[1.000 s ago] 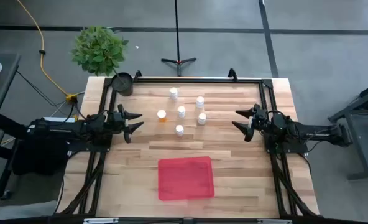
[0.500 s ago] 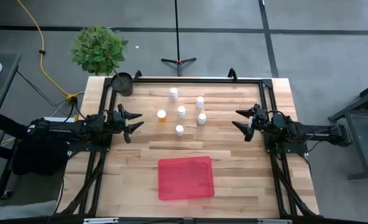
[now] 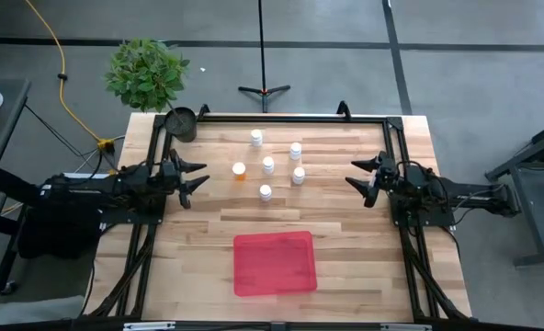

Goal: Pick and place pill bottles into a basket
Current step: Put the orange pill bottle into the red bin

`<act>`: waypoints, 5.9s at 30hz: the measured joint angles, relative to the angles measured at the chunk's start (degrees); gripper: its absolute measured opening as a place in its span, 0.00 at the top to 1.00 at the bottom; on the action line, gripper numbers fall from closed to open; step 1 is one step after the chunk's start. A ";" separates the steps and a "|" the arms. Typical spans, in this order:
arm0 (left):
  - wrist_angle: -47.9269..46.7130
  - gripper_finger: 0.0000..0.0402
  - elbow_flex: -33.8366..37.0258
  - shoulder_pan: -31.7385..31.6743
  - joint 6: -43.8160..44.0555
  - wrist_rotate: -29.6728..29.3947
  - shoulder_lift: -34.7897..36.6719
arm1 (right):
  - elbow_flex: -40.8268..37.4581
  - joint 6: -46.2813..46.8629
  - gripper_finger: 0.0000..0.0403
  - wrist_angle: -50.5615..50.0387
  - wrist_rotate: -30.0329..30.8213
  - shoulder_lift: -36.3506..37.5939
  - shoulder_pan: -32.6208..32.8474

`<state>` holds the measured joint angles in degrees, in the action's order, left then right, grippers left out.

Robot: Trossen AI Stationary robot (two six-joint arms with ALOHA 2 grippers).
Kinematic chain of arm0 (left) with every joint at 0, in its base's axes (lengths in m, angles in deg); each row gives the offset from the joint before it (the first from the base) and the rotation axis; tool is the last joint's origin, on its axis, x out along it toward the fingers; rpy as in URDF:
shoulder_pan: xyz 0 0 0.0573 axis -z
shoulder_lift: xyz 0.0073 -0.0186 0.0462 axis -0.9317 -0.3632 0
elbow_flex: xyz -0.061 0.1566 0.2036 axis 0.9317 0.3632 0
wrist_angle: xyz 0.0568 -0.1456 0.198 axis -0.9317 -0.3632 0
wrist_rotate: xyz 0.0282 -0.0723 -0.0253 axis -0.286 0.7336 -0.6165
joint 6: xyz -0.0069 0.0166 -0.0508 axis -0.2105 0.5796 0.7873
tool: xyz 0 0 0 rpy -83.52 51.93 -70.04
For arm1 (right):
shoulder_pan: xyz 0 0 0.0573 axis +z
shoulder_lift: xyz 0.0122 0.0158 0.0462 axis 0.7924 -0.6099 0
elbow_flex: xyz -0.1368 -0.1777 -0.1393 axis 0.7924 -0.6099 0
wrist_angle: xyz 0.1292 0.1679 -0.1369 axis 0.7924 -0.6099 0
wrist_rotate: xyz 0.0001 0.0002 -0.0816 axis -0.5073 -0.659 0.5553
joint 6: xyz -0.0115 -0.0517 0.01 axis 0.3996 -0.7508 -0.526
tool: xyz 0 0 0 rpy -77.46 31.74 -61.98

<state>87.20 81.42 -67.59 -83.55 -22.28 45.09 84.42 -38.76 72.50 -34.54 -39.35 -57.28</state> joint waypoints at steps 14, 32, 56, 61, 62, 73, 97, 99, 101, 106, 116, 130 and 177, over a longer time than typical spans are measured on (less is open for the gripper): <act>-9.87 0.47 -15.86 -0.03 1.43 -5.37 -13.88 | 0.38 2.43 0.23 -5.58 0.18 0.00 0.00; -30.81 0.47 -44.88 -5.11 5.82 -1.44 -47.74 | 0.40 5.11 0.23 -6.92 -0.08 0.00 0.00; -41.77 0.01 -56.65 -15.02 9.40 12.18 -76.49 | 0.43 11.00 0.23 -13.62 -6.82 0.02 -0.02; -48.17 0.06 -61.32 -15.04 5.99 8.63 -81.01 | 0.43 10.99 0.23 -13.73 -7.92 0.02 -0.02; -49.22 0.07 -62.07 -15.07 5.65 8.59 -81.84 | 0.43 10.99 0.23 -13.77 -8.03 0.02 -0.02; -52.05 0.02 -65.98 -18.96 7.47 16.24 -86.87 | 0.43 10.99 0.23 -14.09 -9.26 0.02 -0.02; -55.28 0.01 -65.85 -27.58 14.53 24.42 -92.93 | 0.43 12.53 0.23 -14.48 -9.32 0.02 -0.02; -54.21 0.01 -65.88 -27.05 15.04 24.99 -93.31 | 0.43 12.57 0.23 -14.50 -9.33 0.02 -0.02; -53.05 0.01 -65.88 -26.86 15.04 25.03 -93.91 | 0.43 12.56 0.23 -14.52 -9.33 0.02 -0.02; -49.83 0.00 -65.88 -26.34 15.63 25.41 -94.84 | 0.43 12.65 0.23 -14.54 -9.33 0.02 -0.02; -48.26 0.01 -65.90 -26.19 15.94 23.90 -97.10 | 0.43 12.57 0.23 -14.61 -9.34 0.02 -0.02; -50.59 0.01 -65.88 -26.19 13.25 23.89 -98.63 | 0.47 12.49 0.23 -14.95 -9.33 0.02 -0.02; -49.84 0.40 -65.88 -24.94 12.79 26.34 -98.79 | 0.47 12.46 0.23 -15.06 -8.70 0.02 -0.01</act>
<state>37.36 15.54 -92.54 -70.77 4.06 -53.69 84.89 -26.30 57.44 -43.25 -39.33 -57.29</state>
